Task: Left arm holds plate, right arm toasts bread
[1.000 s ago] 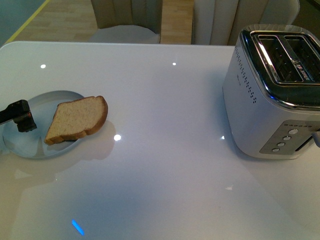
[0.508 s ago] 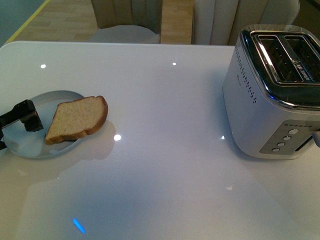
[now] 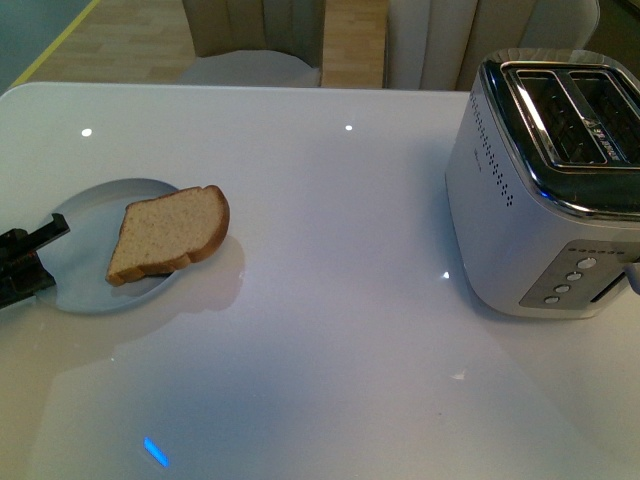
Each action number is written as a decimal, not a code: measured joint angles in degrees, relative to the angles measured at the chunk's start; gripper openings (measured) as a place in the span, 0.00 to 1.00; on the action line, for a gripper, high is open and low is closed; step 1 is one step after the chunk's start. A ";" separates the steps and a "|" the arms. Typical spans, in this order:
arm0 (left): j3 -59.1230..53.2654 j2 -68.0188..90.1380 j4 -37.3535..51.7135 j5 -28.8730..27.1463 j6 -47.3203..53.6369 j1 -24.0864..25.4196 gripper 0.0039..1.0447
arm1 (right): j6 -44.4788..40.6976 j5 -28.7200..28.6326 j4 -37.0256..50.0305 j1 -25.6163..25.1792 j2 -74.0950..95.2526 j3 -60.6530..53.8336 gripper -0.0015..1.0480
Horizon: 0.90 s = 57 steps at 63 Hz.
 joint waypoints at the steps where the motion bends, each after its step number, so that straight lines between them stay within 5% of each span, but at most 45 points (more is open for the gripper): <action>1: 0.00 -0.02 0.02 0.20 -0.09 0.04 0.03 | 0.02 -0.02 0.00 0.00 -0.02 0.00 0.92; 57: -11.80 -23.04 -4.74 8.44 -8.87 2.27 0.02 | 0.02 -0.02 0.00 0.00 0.00 0.00 0.92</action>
